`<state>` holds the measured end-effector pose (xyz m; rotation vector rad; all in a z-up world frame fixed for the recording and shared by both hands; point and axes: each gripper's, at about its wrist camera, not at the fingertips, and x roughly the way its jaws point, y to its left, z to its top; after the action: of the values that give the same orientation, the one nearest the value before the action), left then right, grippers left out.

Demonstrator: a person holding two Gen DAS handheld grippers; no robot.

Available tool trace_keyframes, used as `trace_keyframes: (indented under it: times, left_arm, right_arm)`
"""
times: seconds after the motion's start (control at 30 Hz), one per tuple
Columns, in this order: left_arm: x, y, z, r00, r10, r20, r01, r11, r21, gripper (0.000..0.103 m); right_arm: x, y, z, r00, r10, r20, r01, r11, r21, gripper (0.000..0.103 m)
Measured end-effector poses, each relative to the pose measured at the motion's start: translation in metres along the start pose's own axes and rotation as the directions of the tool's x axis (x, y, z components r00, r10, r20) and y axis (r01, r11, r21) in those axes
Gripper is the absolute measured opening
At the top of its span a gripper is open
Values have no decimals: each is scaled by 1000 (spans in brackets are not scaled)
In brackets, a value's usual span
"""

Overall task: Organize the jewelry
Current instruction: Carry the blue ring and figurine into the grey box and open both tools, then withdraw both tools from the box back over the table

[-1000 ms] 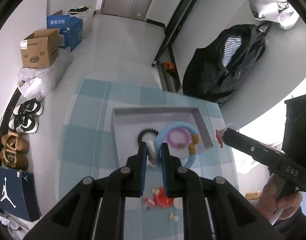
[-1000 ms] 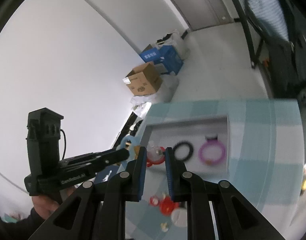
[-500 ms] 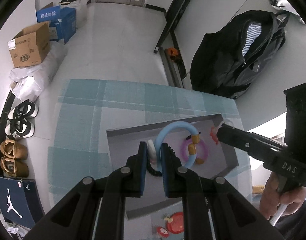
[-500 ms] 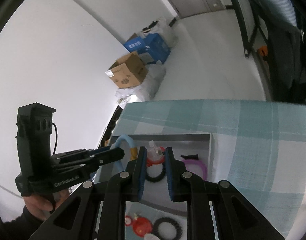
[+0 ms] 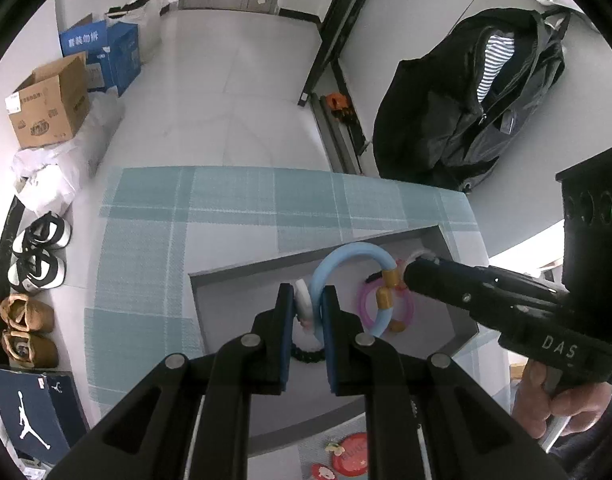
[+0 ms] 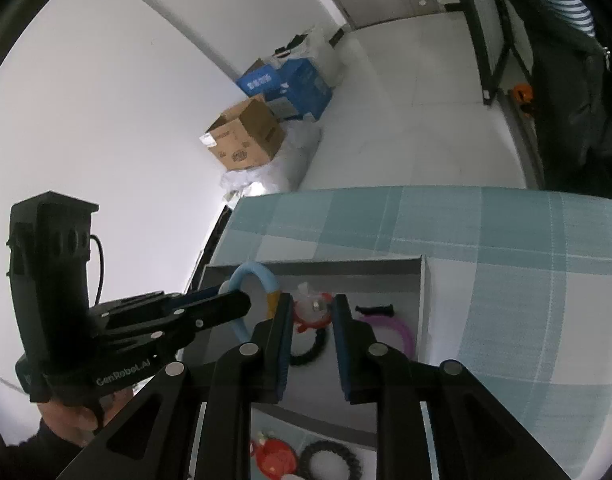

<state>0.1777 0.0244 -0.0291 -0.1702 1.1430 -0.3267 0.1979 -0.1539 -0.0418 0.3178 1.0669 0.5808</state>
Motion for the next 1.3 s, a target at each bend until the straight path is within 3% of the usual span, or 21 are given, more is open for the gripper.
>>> trace_keyframes:
  times: [0.07,0.17,0.27,0.37,0.77,1.13,1.17,1.23,1.27,1.3]
  left_arm:
    - [1,1,1,1000,23,-9,-23,1000,-1,10]
    - [1,4,0,1000,21,-18,-21,1000,-8,15]
    - [-5,6,-2,1000,0,-11,0,1000,-17,15]
    - [-9,2,-7,999,36,5,-36,999,9,16]
    - [-31,-9,-25,983,130,126,-135,990,27,17]
    - [-47,-13,-50,970,143,195,-146,989,0,18]
    - [-48,-14,-52,968,149,200,-152,988,2,20]
    - [-50,-16,-57,967,152,206,-156,988,3,36]
    - [-52,-17,-60,964,158,215,-161,987,-2,51]
    - [-55,-18,-63,960,162,227,-165,986,-8,59]
  right_arm:
    - [-2,1,0,1000,-4,8,4,1000,-2,22]
    - [-7,1,-1,999,-18,31,18,1000,-12,44]
    - [-16,1,0,998,-16,62,17,1000,-10,50]
    - [-24,1,1,996,-18,93,19,1000,-8,64]
    - [-48,14,-18,988,-13,156,20,999,-42,71]
    - [-74,31,-49,978,-48,201,67,994,-89,79]
    - [-76,32,-53,977,-53,205,74,993,-96,81]
    - [-79,34,-60,976,-55,212,81,990,-114,83]
    - [-81,37,-64,975,-55,216,85,988,-130,84]
    - [-82,39,-67,973,-62,222,95,985,-145,85]
